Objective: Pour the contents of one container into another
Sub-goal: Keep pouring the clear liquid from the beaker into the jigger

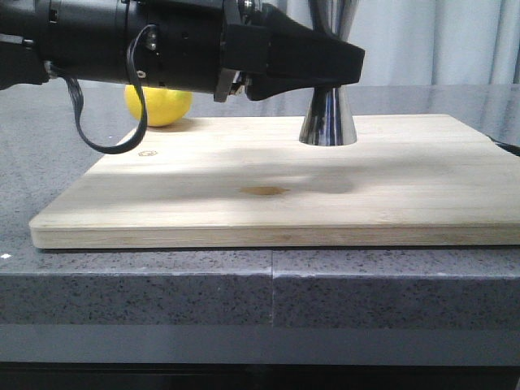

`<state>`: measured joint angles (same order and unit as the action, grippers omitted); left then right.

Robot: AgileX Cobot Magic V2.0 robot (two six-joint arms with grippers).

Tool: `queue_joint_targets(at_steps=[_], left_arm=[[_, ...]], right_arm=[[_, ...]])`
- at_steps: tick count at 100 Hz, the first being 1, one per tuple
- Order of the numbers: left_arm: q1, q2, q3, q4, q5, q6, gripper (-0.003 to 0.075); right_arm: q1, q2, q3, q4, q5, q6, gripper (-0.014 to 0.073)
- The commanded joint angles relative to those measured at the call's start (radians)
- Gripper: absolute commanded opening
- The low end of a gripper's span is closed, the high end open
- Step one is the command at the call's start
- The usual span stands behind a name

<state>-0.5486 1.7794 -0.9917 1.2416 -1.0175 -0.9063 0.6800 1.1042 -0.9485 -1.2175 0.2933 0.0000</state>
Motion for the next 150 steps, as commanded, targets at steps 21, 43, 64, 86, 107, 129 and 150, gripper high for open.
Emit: queue_joint_targets(at_steps=[21, 43, 64, 86, 107, 129, 150], left_arm=[[-0.001, -0.054, -0.031, -0.056, -0.066, -0.006, -0.0021], [-0.001, -0.054, -0.031, -0.056, -0.066, -0.006, -0.0021], [-0.001, -0.054, -0.031, -0.056, -0.066, -0.006, -0.0021], [-0.001, -0.054, -0.031, -0.056, -0.066, -0.006, -0.0021], [-0.001, -0.054, -0.031, -0.056, -0.066, -0.006, -0.0021], [-0.001, -0.054, -0.031, -0.056, -0.066, -0.006, -0.0021], [-0.001, -0.054, -0.031, -0.056, -0.066, -0.006, -0.0021]], right_arm=[[0.002, -0.018, -0.037, -0.056, -0.028, 0.000, 0.0219], [0.002, -0.018, -0.037, -0.074, -0.029, 0.000, 0.0219], [0.002, -0.018, -0.037, -0.089, -0.037, 0.000, 0.0219], [0.002, -0.018, -0.037, -0.109, -0.037, 0.000, 0.0219], [0.002, -0.018, -0.037, -0.124, -0.037, 0.000, 0.0219], [0.002, -0.018, -0.037, -0.137, -0.037, 0.000, 0.0219], [0.002, -0.018, -0.037, -0.160, -0.035, 0.000, 0.0219]])
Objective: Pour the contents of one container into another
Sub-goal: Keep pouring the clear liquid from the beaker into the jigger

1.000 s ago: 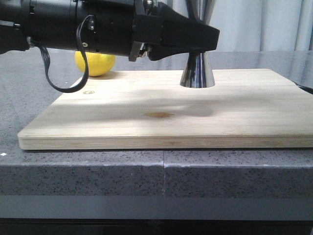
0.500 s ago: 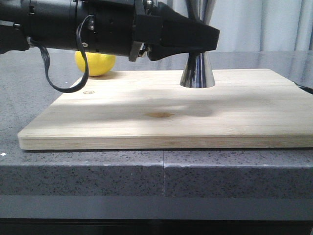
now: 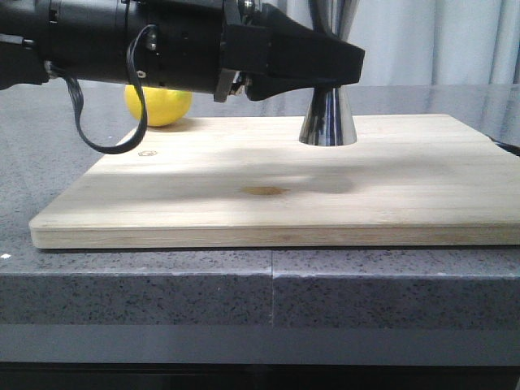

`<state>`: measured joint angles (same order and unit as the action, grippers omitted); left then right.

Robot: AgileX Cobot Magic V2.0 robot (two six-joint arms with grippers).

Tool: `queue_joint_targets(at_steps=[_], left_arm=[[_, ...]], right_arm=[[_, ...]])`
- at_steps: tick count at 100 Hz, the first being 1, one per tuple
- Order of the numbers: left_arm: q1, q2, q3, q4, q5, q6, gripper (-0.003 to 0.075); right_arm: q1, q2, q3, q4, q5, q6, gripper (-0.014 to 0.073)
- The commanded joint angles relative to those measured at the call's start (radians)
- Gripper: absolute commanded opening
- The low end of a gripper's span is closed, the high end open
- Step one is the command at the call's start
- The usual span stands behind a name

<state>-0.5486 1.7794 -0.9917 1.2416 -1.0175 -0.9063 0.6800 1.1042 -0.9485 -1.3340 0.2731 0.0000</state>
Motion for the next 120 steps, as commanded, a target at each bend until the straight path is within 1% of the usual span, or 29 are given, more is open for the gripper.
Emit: queue_joint_targets(at_steps=[1, 45, 120], left_arm=[[-0.001, -0.054, -0.031, -0.056, -0.066, -0.006, -0.0021], [-0.001, -0.054, -0.031, -0.056, -0.066, -0.006, -0.0021], [-0.001, -0.054, -0.031, -0.056, -0.066, -0.006, -0.0021]], right_arm=[[0.002, -0.018, -0.037, -0.045, -0.015, 0.000, 0.0219], [0.002, -0.018, -0.037, -0.064, -0.006, 0.000, 0.0219], [0.002, -0.018, -0.037, -0.133, -0.006, 0.000, 0.0219]])
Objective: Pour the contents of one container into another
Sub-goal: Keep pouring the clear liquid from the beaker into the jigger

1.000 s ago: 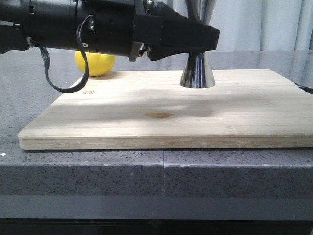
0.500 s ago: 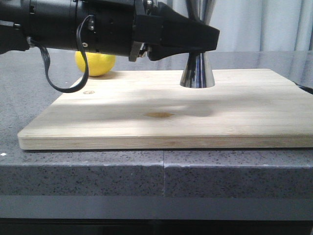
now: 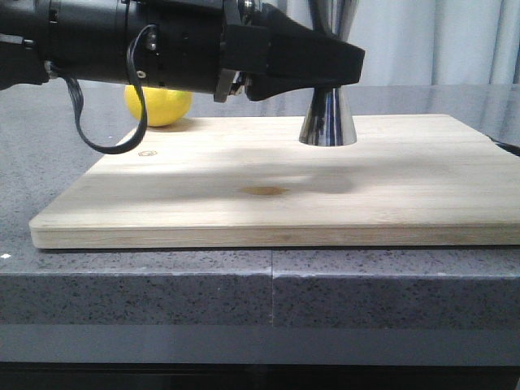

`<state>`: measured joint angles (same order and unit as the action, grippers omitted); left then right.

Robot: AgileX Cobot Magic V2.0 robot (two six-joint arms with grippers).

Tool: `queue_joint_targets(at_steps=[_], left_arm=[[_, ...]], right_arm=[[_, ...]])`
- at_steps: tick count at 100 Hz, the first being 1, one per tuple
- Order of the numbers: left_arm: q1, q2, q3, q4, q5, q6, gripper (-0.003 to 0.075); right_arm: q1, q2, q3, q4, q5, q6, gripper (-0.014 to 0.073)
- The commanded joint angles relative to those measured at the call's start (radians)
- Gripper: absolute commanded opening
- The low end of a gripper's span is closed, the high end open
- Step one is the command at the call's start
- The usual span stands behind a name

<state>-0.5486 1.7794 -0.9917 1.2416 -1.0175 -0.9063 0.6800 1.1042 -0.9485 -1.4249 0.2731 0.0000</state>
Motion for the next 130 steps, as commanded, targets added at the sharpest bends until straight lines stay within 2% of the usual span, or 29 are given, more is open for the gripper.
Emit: queue_joint_targets(at_steps=[1, 130], left_arm=[[-0.001, -0.054, -0.031, -0.056, -0.066, -0.006, -0.0021], [-0.001, -0.054, -0.031, -0.056, -0.064, -0.006, -0.0021]], right_arm=[[0.002, -0.018, -0.037, -0.044, -0.006, 0.000, 0.0219], [0.002, -0.018, -0.037, -0.149, -0.009, 0.000, 0.0219]])
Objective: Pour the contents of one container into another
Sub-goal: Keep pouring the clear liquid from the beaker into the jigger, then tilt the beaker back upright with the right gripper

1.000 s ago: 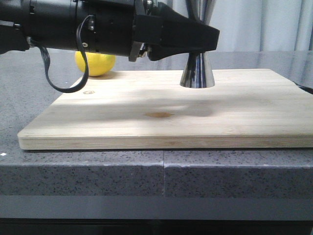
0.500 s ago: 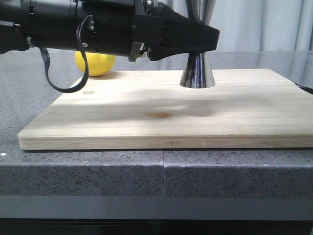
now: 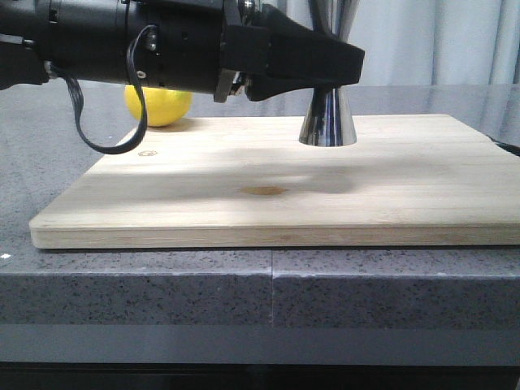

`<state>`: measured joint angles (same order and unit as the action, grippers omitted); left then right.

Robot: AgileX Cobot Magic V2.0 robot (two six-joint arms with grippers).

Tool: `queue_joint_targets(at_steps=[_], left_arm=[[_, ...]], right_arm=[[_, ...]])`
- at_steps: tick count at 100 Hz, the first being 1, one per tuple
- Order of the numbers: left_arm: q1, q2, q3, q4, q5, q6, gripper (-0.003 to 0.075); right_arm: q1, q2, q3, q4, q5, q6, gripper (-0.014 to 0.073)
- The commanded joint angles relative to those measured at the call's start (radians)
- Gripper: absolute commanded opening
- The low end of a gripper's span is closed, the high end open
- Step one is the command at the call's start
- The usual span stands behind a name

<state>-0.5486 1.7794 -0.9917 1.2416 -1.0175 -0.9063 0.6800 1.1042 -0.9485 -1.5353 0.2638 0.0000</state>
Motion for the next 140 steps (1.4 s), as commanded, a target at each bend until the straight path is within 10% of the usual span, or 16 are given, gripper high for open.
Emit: queue_joint_targets(at_steps=[1, 79, 140], left_arm=[[-0.001, -0.054, -0.031, -0.056, -0.064, -0.006, -0.0021], [-0.001, -0.054, -0.031, -0.056, -0.064, -0.006, -0.0021], [-0.001, -0.054, -0.031, -0.056, -0.058, -0.006, -0.0021]], right_arm=[[0.002, -0.018, -0.037, -0.039, 0.000, 0.000, 0.0219], [0.002, -0.018, -0.037, -0.025, -0.013, 0.000, 0.0219], [0.001, -0.020, -0.037, 0.470, 0.021, 0.018, 0.0219]])
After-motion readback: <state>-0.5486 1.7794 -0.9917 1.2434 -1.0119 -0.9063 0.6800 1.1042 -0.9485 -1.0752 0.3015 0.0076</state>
